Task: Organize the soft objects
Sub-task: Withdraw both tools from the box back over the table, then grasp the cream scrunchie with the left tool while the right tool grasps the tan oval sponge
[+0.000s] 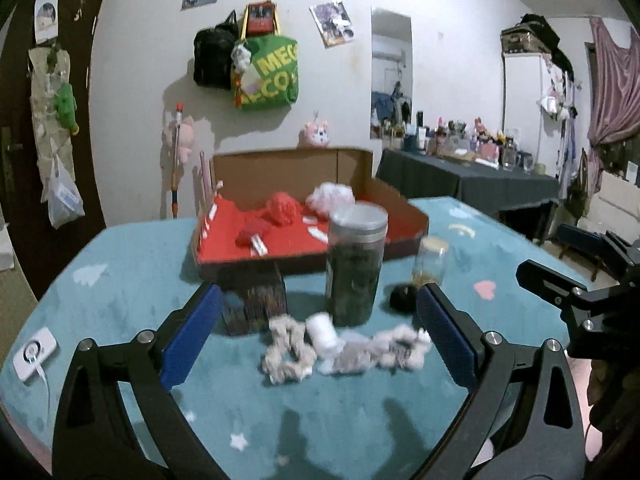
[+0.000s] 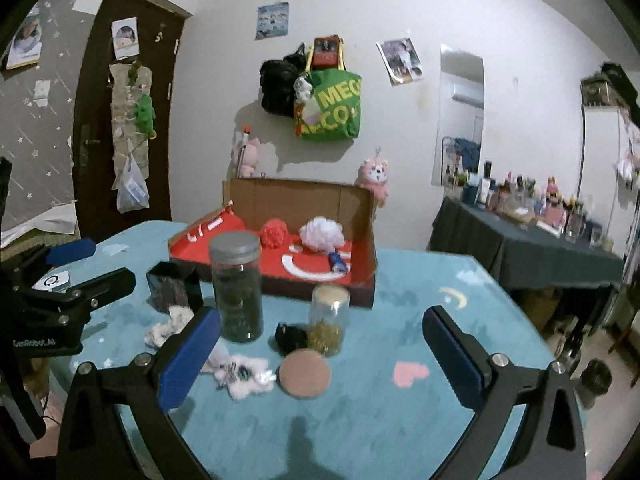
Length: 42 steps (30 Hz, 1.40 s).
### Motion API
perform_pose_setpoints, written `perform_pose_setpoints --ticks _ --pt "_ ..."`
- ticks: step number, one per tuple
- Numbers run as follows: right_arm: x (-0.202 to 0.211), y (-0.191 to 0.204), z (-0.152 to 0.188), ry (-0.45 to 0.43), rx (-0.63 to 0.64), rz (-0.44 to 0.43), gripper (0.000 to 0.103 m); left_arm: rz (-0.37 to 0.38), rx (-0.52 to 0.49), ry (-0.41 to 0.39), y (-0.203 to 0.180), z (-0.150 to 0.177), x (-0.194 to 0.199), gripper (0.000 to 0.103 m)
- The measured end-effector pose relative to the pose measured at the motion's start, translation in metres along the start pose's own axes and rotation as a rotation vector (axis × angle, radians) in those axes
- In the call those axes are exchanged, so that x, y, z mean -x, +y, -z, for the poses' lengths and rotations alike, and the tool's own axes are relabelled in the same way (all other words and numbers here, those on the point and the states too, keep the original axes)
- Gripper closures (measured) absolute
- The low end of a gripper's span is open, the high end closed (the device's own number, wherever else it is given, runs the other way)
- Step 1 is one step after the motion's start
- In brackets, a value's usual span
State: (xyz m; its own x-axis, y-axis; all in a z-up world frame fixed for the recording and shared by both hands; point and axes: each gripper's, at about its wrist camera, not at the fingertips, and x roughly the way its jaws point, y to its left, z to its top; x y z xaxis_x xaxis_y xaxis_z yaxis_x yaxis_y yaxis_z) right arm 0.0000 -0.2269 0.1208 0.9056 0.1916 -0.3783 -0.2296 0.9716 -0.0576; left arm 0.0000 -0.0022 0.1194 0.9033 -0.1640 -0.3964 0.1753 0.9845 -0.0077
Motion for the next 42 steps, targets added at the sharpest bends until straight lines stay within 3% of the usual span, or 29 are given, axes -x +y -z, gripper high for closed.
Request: perform_pose_setpoints --ticks 15,31,35,38,40,41,42 --pt "-0.049 -0.004 0.052 0.17 -0.063 -0.027 0.0 -0.041 0.056 0.19 0.019 0.05 -0.045 0.004" --pt "-0.108 -0.013 0.06 0.35 -0.078 -0.09 0.0 -0.036 0.037 0.383 0.037 0.052 -0.104 0.004" --pt "-0.121 -0.015 0.059 0.39 -0.076 -0.102 0.009 -0.04 0.02 0.406 0.037 0.051 -0.116 0.005" --pt "-0.129 -0.016 0.061 0.414 -0.08 -0.122 0.014 -0.01 0.029 0.431 0.038 0.051 -0.122 0.024" --pt "-0.131 -0.016 0.061 0.421 -0.08 -0.126 0.02 0.004 0.025 0.449 0.037 0.052 -0.127 0.03" --pt "-0.131 -0.016 0.061 0.418 -0.077 -0.13 0.025 0.009 0.023 0.444 0.037 0.052 -0.126 0.04" --pt "-0.13 -0.016 0.06 0.412 -0.074 -0.138 0.038 0.021 0.018 0.438 0.036 0.051 -0.126 0.046"
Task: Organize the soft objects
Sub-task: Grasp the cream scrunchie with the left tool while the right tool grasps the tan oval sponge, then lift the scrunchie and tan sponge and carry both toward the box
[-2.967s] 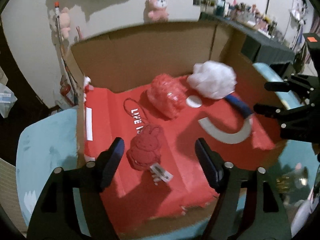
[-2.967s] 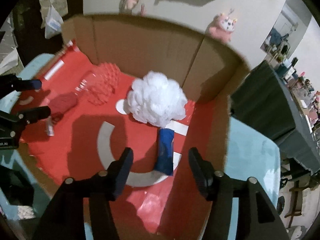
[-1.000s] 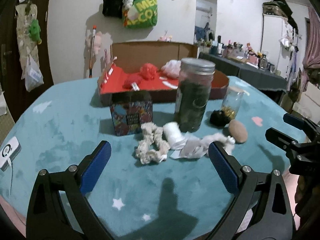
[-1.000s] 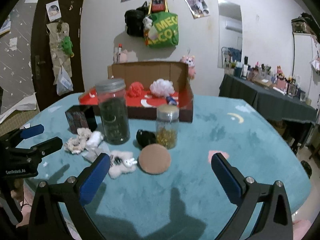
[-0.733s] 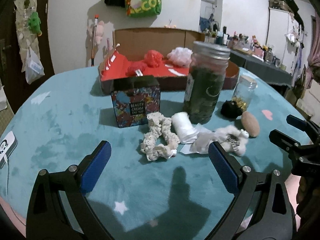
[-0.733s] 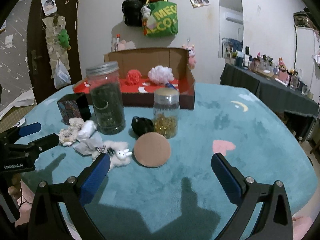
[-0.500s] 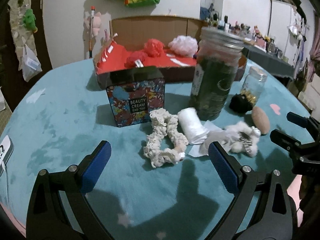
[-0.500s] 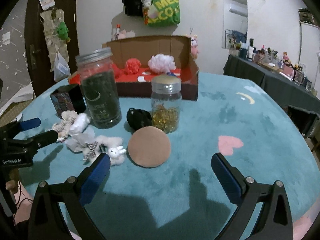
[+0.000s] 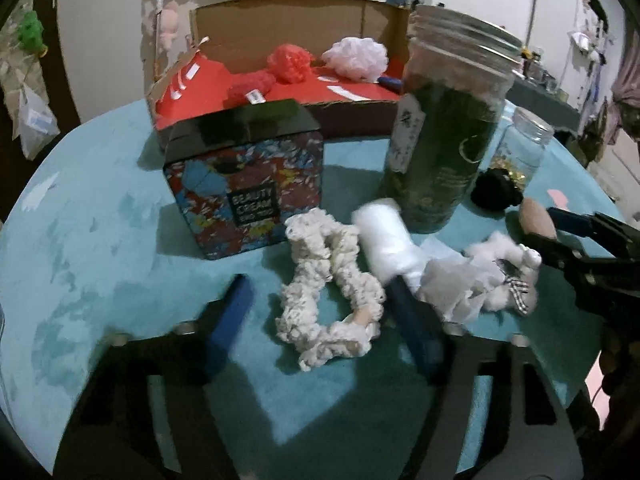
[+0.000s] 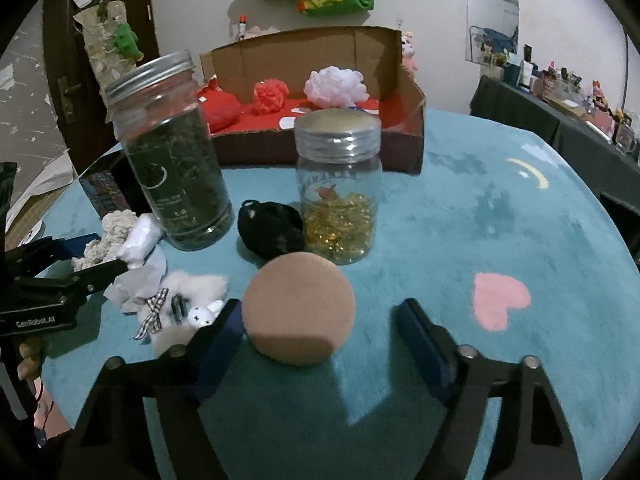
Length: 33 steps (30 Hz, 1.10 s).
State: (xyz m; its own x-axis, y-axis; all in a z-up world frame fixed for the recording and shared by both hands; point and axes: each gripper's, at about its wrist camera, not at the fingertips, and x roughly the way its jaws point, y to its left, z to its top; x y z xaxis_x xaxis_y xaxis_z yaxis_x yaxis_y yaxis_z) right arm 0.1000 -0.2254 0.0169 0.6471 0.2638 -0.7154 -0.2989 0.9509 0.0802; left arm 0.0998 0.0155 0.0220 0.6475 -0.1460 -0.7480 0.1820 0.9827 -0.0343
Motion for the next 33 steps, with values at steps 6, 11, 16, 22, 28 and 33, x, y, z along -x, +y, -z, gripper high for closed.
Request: perform_pose_setpoints --ticks 6,11,16,22,28,33 --pt "0.008 0.004 0.002 -0.019 0.029 -0.037 0.084 0.012 -0.011 -0.013 -0.001 0.0 0.004 0.066" --pt "0.016 0.004 0.0 -0.044 0.031 -0.033 0.085 0.016 -0.006 -0.019 0.001 0.001 0.007 0.07" --pt "0.021 0.005 -0.003 -0.054 0.034 -0.032 0.085 0.024 -0.003 -0.024 0.002 0.003 0.013 0.07" --pt "0.024 0.0 -0.003 -0.051 0.024 -0.023 0.085 0.011 0.007 -0.024 0.01 0.006 0.021 0.07" --pt "0.023 -0.006 -0.003 -0.046 0.017 -0.02 0.085 0.031 0.022 -0.022 0.017 0.007 0.027 0.07" --pt "0.02 -0.006 0.0 -0.033 0.023 -0.018 0.085 0.021 0.007 -0.009 0.016 0.009 0.023 0.068"
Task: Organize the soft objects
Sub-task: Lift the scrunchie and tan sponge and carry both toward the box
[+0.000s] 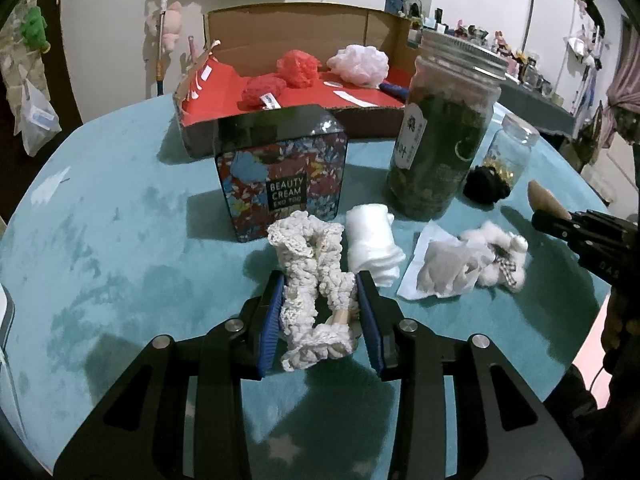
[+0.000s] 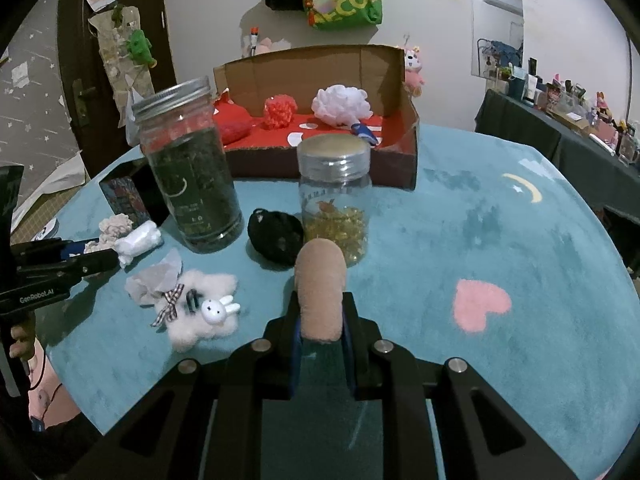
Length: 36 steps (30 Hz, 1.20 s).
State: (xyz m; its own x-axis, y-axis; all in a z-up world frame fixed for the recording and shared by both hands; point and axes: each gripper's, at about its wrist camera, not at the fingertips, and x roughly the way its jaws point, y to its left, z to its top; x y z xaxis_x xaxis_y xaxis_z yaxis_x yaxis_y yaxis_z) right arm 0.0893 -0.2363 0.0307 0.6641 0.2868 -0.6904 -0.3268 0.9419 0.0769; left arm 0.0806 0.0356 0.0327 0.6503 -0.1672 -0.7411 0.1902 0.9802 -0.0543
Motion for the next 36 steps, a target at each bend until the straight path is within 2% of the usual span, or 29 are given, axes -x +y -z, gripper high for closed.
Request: perform_pose_setpoints --ticks 13,17,23,36 --pt "-0.002 0.002 0.006 0.011 0.004 -0.008 0.084 -0.002 -0.008 0.005 0.009 0.01 0.002 0.065" --pt "-0.001 0.007 0.007 0.01 0.019 -0.017 0.084 -0.006 -0.018 0.002 0.008 0.012 0.003 0.069" --pt "0.001 0.001 0.005 0.005 0.009 -0.001 0.084 -0.035 -0.022 0.001 0.01 0.012 0.008 0.07" --pt "0.0 -0.028 -0.009 0.019 -0.018 0.049 0.084 -0.112 0.031 0.003 0.049 -0.004 0.014 0.07"
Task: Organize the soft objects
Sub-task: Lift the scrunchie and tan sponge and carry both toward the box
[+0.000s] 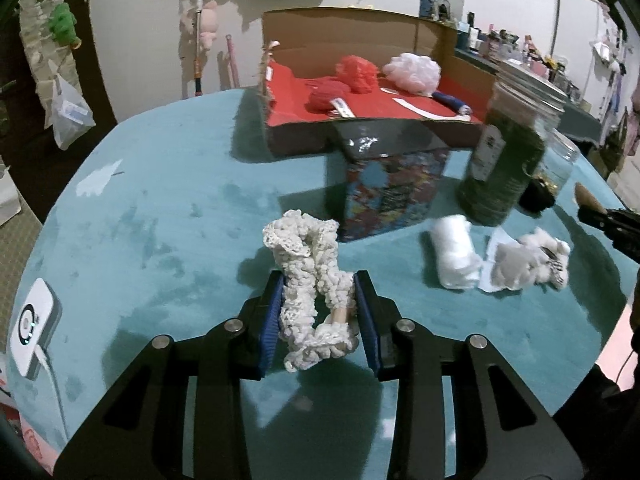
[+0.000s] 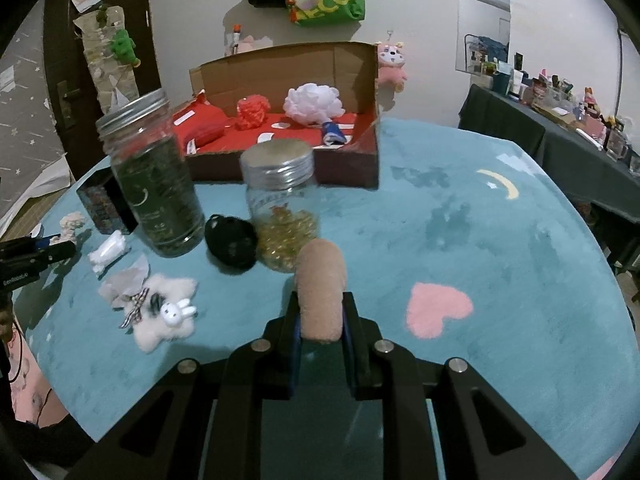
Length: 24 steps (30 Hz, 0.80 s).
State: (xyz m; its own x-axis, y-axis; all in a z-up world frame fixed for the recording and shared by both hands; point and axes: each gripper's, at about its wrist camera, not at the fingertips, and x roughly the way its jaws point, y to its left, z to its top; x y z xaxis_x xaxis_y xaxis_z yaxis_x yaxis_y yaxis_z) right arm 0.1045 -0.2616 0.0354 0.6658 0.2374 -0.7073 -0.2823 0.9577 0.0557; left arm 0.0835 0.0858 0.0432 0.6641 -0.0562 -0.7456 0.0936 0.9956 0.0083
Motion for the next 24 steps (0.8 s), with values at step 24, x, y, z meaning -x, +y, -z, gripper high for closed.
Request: perform_pose_setpoints --ticks 24 --pt "-0.026 -0.041 -0.049 0.042 0.008 -0.044 0.084 0.002 -0.071 0.055 0.042 -0.042 -0.03 0.07"
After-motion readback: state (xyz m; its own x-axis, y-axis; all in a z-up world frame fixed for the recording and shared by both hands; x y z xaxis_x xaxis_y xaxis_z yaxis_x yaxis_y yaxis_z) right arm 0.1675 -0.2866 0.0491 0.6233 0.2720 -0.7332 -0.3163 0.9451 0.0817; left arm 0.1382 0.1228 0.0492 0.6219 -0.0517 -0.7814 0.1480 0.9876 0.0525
